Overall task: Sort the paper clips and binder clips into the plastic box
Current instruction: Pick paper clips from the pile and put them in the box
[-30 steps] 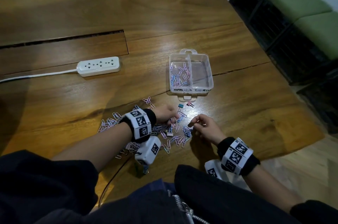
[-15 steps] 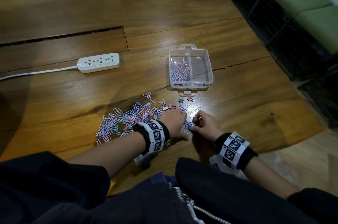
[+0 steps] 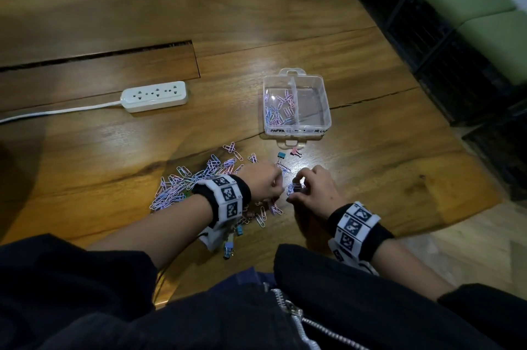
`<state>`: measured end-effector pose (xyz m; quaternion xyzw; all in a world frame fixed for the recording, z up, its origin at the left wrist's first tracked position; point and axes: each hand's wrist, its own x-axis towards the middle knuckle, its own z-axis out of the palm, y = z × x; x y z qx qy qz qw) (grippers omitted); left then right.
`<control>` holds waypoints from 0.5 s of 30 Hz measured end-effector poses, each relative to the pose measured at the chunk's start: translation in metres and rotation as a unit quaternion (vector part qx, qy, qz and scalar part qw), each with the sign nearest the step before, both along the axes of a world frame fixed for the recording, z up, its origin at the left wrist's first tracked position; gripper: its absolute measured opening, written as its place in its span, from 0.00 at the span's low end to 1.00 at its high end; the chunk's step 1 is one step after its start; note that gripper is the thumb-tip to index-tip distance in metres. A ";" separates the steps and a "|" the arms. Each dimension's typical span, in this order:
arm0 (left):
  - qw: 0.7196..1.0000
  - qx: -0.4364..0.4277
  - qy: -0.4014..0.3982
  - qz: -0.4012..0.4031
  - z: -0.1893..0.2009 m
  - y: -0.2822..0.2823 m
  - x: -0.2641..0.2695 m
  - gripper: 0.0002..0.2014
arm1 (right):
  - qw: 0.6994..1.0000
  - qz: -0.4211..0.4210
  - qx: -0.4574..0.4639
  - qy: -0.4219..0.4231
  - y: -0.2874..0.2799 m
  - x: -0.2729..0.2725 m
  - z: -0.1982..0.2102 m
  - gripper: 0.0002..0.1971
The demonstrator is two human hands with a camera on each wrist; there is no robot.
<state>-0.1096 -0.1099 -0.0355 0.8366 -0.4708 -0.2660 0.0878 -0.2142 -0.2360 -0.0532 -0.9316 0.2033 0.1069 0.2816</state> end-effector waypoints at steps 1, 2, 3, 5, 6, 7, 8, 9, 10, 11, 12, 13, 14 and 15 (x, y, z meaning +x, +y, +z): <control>0.998 -0.015 0.045 0.033 0.002 0.001 0.004 0.07 | 1.000 0.012 -0.014 -0.009 0.003 0.001 -0.001 0.17; 0.992 -0.034 0.102 0.073 0.004 0.003 0.008 0.09 | 0.999 0.023 -0.024 -0.016 0.006 0.003 -0.001 0.14; 0.978 -0.054 0.160 0.118 0.005 0.004 0.012 0.11 | 0.999 0.034 -0.030 -0.019 0.009 0.005 -0.001 0.12; 0.939 -0.089 0.263 0.201 0.006 0.011 0.021 0.15 | 0.998 0.048 -0.028 -0.008 0.013 0.009 0.001 0.10; 0.910 -0.105 0.321 0.242 0.005 0.015 0.025 0.15 | 0.998 0.053 -0.026 0.003 0.015 0.011 0.002 0.10; 0.868 -0.125 0.388 0.283 0.004 0.020 0.029 0.15 | 0.998 0.060 -0.028 0.014 0.015 0.013 0.002 0.10; 0.823 -0.142 0.448 0.319 0.003 0.024 0.031 0.15 | 0.997 0.069 -0.034 0.024 0.015 0.015 0.003 0.09; 0.787 -0.154 0.488 0.344 0.003 0.028 0.033 0.14 | 0.996 0.079 -0.039 0.032 0.015 0.016 0.003 0.08; 0.767 -0.160 0.507 0.359 0.002 0.031 0.034 0.13 | 0.995 0.085 -0.038 0.036 0.015 0.017 0.002 0.06; 0.759 -0.161 0.514 0.365 0.002 0.033 0.034 0.12 | 0.996 0.083 -0.023 0.035 0.014 0.018 0.003 0.04; 0.756 -0.160 0.518 0.367 0.002 0.034 0.033 0.11 | 0.997 0.069 0.007 0.028 0.013 0.019 0.003 0.02; 0.761 -0.151 0.515 0.364 0.003 0.033 0.031 0.11 | 0.998 0.045 0.047 0.012 0.011 0.020 0.004 0.04; 0.781 -0.136 0.500 0.349 0.005 0.033 0.028 0.12 | 0.996 0.012 0.090 -0.005 0.009 0.021 0.005 0.07; 0.816 -0.114 0.466 0.322 0.007 0.031 0.023 0.13 | 0.990 -0.025 0.135 -0.020 0.006 0.022 0.007 0.09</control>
